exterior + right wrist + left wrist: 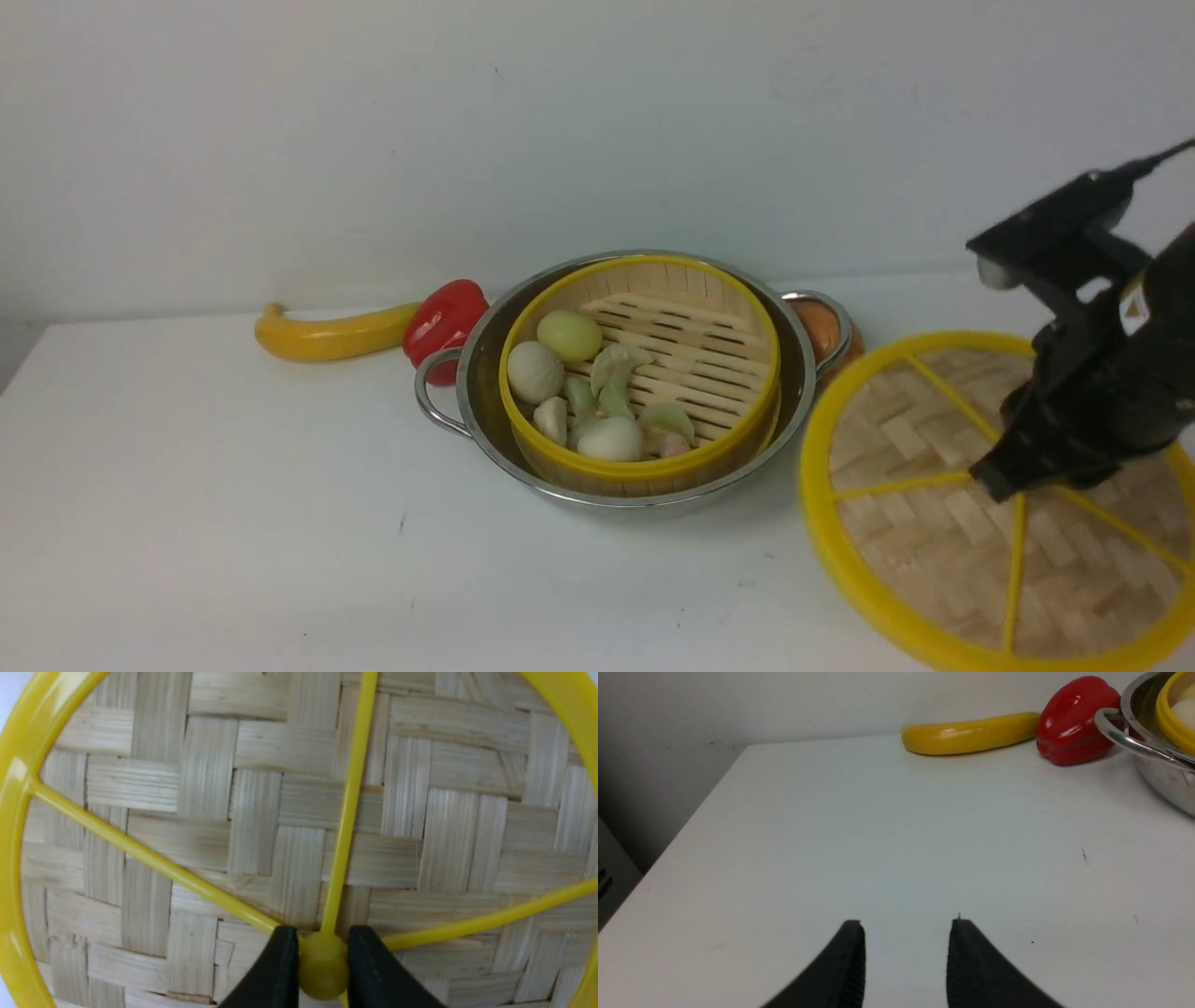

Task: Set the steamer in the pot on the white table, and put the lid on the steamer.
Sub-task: 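Place the bamboo steamer lid onto the steamer basket in the pot with the right gripper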

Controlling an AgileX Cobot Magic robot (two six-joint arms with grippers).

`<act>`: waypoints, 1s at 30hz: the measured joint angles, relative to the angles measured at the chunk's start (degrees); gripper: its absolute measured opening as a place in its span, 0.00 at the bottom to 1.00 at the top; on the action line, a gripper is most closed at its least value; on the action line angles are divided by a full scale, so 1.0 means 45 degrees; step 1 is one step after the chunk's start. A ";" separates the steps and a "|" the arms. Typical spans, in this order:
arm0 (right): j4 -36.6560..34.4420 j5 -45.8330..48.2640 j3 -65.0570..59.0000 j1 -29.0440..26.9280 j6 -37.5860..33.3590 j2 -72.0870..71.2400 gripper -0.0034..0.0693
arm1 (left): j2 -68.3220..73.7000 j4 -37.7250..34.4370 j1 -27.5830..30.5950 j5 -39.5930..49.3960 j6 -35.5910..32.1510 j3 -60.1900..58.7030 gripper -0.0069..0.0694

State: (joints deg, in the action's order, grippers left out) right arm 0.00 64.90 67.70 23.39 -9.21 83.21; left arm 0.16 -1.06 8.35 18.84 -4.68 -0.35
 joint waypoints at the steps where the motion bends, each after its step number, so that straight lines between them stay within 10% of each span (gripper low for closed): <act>1: -0.0462 0.0012 0.0429 0.0000 -0.0352 0.0069 0.25 | 0.0000 0.0000 0.0000 0.0000 0.0000 0.0000 0.41; 30: -0.2890 0.1320 1.1235 0.1307 -0.2866 0.7932 0.25 | 0.0000 0.0000 0.0000 0.0000 0.0000 0.0000 0.41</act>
State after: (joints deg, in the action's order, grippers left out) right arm -13.00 70.83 118.25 29.27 -22.10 118.90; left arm 0.16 -1.06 8.35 18.84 -4.68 -0.35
